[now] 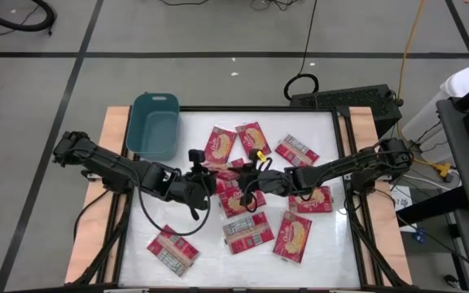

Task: Sort popcorn bags into baskets
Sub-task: Put the red popcorn bag into the blue bin

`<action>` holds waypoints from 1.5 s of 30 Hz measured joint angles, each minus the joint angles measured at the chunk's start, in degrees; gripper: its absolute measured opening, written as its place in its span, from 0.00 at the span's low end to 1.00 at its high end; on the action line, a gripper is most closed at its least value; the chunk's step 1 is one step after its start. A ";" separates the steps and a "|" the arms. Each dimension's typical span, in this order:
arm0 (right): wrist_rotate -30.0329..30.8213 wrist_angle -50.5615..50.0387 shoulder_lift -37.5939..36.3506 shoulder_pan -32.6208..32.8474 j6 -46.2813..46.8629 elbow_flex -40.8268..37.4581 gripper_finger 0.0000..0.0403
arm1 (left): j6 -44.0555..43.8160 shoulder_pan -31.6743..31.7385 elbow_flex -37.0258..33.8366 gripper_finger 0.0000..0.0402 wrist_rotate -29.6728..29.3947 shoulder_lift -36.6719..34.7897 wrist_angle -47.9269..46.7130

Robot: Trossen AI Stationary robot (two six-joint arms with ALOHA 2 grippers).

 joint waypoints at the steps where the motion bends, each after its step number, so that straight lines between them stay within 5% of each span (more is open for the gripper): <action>1: 1.40 -0.19 -0.01 0.33 0.55 0.00 0.17 | 0.97 0.00 0.00 0.05 0.00 -0.58 -0.53; 8: 14.74 -6.96 -0.03 2.80 7.58 -0.01 0.38 | 2.36 0.34 0.00 0.06 0.57 -6.60 -5.29; 13: 15.72 -11.59 -0.03 3.52 11.54 -0.02 0.46 | 3.21 3.27 0.00 0.07 0.42 -11.03 -9.17; 25: 5.31 -12.30 -0.03 3.75 11.65 -0.02 0.43 | 12.20 21.90 0.07 0.07 -2.86 -15.01 -11.30; 45: 5.14 -15.82 -0.03 5.89 11.31 -0.08 0.42 | 16.88 46.04 0.04 0.08 2.31 -14.96 -18.86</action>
